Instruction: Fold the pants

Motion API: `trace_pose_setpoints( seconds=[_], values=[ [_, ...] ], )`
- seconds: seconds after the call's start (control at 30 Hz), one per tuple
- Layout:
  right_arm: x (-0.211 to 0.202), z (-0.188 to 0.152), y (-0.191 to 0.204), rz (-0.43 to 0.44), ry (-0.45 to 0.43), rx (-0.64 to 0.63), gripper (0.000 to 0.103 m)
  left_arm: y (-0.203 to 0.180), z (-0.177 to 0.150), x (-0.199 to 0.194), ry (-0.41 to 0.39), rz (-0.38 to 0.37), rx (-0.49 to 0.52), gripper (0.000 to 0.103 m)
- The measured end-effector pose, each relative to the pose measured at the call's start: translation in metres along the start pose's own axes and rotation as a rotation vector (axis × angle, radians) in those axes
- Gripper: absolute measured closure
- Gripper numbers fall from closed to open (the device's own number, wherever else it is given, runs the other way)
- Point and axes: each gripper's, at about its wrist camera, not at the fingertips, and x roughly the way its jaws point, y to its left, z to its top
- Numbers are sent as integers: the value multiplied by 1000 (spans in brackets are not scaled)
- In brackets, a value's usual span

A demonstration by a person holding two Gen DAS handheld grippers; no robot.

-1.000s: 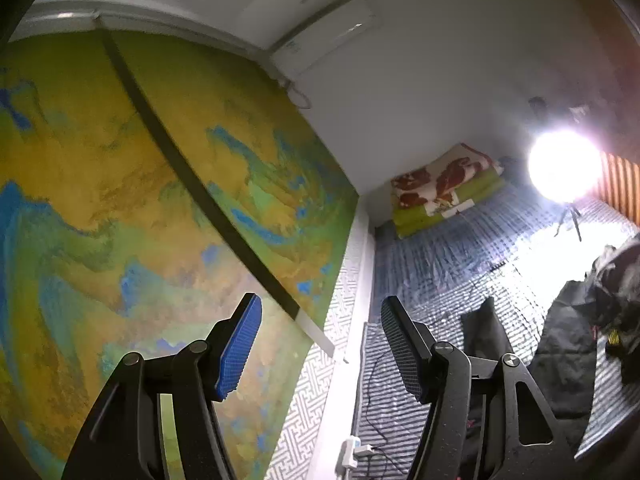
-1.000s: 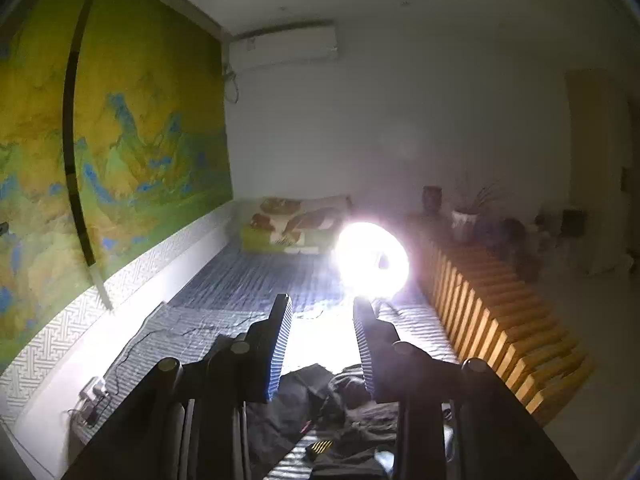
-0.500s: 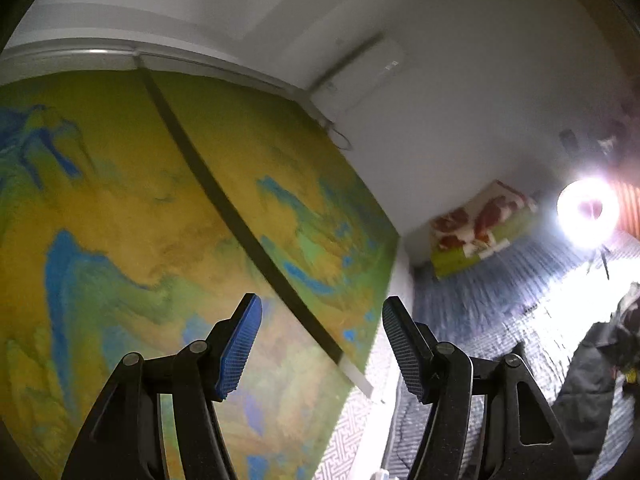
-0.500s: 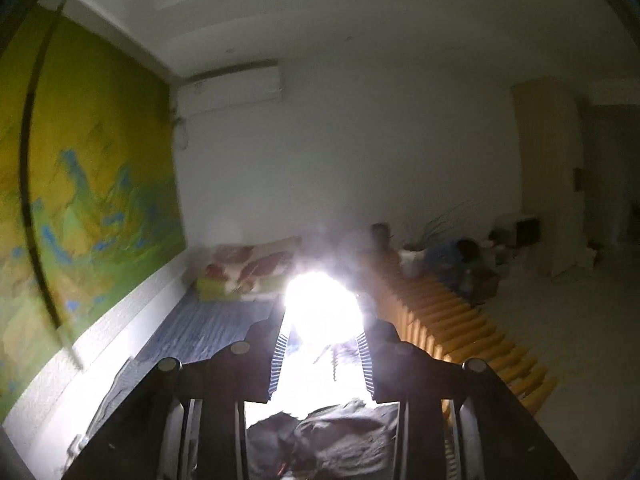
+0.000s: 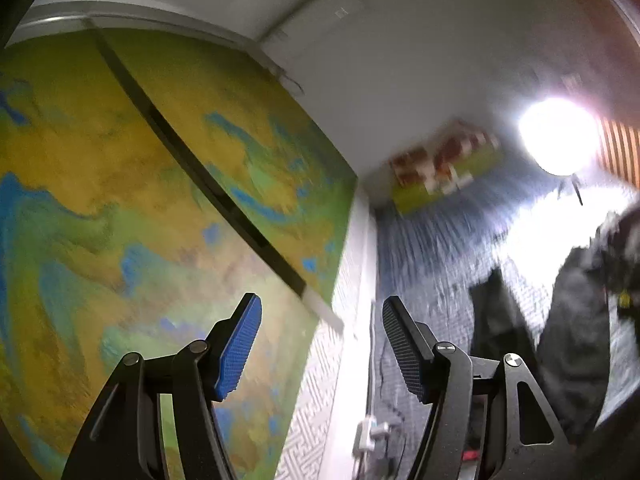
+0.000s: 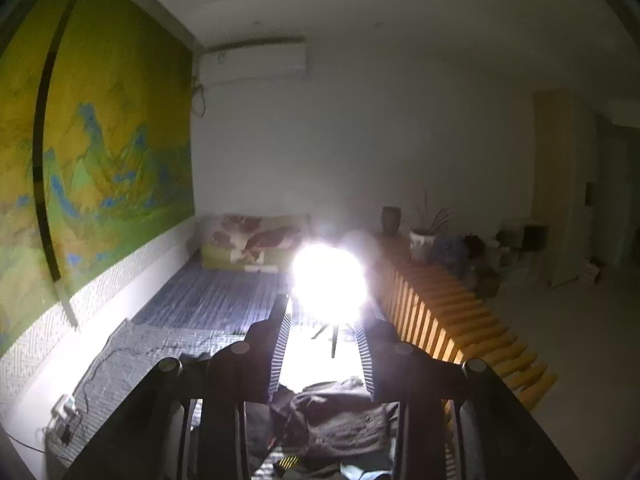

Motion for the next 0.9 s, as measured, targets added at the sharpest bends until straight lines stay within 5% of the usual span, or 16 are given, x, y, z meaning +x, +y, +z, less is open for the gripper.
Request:
trace_pose_setpoints(
  seconds=[0.37,0.9],
  values=[
    [-28,17,13,-14,-51,3,74,64,-9,-46,-41,87,-107,36],
    [-45,41,13,-24,-92,23,74,131,38,-144,-166,230,-182,36]
  ],
)
